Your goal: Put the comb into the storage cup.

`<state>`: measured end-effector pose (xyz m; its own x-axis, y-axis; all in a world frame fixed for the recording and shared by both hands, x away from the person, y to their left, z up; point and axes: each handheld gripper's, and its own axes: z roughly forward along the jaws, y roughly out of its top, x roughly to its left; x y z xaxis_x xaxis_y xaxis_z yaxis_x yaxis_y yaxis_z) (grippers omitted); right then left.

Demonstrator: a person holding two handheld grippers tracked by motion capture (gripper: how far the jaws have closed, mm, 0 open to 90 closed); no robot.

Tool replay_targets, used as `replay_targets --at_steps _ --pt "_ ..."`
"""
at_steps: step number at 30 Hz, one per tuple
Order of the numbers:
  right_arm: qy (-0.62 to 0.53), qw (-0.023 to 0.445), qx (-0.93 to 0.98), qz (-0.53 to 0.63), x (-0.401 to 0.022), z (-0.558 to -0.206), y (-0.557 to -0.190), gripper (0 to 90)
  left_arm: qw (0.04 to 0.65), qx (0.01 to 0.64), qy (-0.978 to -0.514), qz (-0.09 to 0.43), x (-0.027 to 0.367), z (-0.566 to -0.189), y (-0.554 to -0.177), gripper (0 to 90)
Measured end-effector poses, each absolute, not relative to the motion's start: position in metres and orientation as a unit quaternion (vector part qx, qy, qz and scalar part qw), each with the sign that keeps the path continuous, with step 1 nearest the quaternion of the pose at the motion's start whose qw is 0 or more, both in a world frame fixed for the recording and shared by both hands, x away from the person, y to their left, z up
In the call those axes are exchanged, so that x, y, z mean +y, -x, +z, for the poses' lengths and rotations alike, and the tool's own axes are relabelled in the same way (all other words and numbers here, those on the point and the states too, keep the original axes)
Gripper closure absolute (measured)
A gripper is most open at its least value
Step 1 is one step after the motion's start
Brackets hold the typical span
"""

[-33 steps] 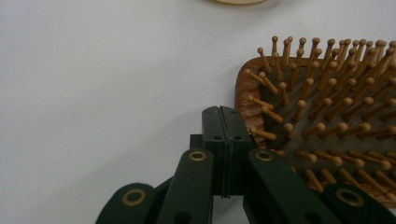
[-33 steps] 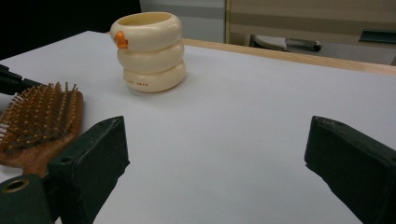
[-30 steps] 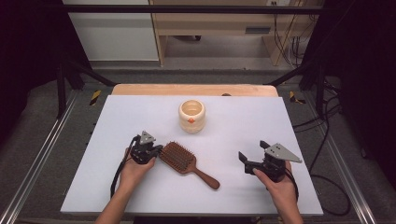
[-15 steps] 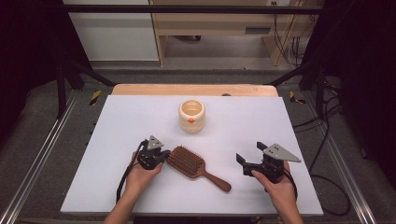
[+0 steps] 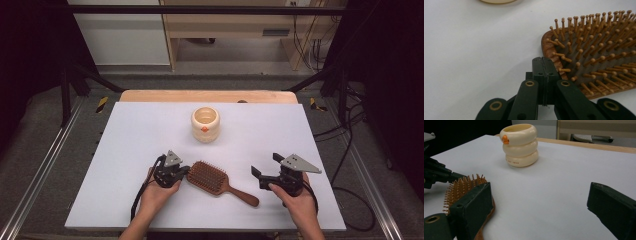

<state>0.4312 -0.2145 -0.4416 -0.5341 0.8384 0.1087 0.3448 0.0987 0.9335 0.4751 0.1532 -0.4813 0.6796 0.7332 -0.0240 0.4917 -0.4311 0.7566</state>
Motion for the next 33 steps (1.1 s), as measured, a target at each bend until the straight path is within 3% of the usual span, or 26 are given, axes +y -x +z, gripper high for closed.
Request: replay_targets --at_steps 5,12,22,25,28,29,33 --pt "-0.412 0.235 0.716 0.512 -0.211 -0.443 -0.432 5.9 0.407 0.374 -0.817 0.165 0.156 -0.483 -0.470 89.8" --pt "-0.378 0.220 0.751 0.494 -0.204 -0.443 -0.430 5.8 0.443 0.369 -0.778 0.249 0.179 -0.458 -0.456 89.9" --pt "-0.332 0.186 0.818 0.432 -0.183 -0.440 -0.425 7.7 0.492 0.366 -0.726 0.313 0.218 -0.433 -0.424 88.7" --pt "-0.325 0.174 0.829 0.420 -0.178 -0.441 -0.425 7.8 0.502 0.377 -0.708 0.323 0.233 -0.431 -0.415 76.0" --pt "-0.318 0.165 0.840 0.408 -0.173 -0.444 -0.425 8.5 0.501 0.388 -0.698 0.333 0.241 -0.433 -0.410 50.6" --pt "-0.318 0.165 0.840 0.408 -0.173 -0.444 -0.425 8.5 0.503 0.393 -0.692 0.337 0.245 -0.434 -0.408 50.6" --pt "-0.312 0.163 0.854 0.383 -0.164 -0.448 -0.424 7.1 0.513 0.423 -0.670 0.331 0.258 -0.437 -0.398 28.8"
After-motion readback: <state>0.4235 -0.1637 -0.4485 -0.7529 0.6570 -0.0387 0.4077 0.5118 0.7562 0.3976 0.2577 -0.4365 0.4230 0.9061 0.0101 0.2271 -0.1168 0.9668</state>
